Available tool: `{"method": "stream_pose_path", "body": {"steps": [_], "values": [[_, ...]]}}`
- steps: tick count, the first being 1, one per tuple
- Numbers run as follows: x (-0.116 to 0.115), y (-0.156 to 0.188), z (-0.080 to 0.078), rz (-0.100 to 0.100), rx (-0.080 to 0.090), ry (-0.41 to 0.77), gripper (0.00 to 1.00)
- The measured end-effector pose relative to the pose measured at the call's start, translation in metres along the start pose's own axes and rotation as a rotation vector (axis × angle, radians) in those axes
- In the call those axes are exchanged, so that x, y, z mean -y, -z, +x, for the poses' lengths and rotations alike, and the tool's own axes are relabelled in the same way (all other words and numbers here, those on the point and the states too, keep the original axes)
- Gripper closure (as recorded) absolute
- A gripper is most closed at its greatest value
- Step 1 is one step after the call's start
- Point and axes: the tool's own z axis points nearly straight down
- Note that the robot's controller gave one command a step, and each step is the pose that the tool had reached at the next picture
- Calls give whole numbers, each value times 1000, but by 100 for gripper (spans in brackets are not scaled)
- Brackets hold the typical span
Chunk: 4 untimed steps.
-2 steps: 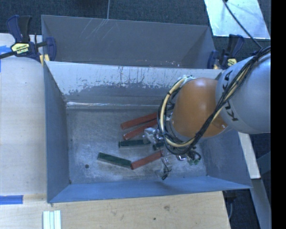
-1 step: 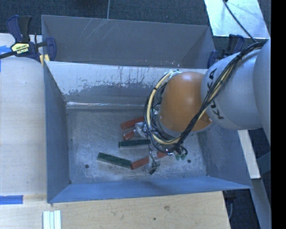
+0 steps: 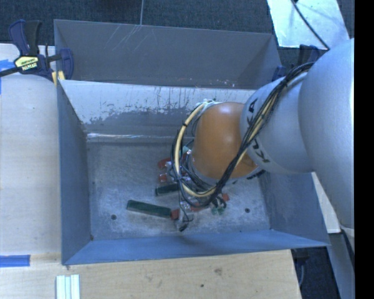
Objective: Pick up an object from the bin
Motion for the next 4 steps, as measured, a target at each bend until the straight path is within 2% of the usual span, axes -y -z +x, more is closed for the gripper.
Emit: {"method": "stream_pose_path", "body": {"steps": [1, 2, 3, 4], "values": [[1, 1, -2, 0, 2, 2, 0], [0, 5, -6, -1, 17, 2, 100], [0, 17, -8, 0, 0, 5, 100], [1, 43, -9, 0, 1, 8, 100]]}}
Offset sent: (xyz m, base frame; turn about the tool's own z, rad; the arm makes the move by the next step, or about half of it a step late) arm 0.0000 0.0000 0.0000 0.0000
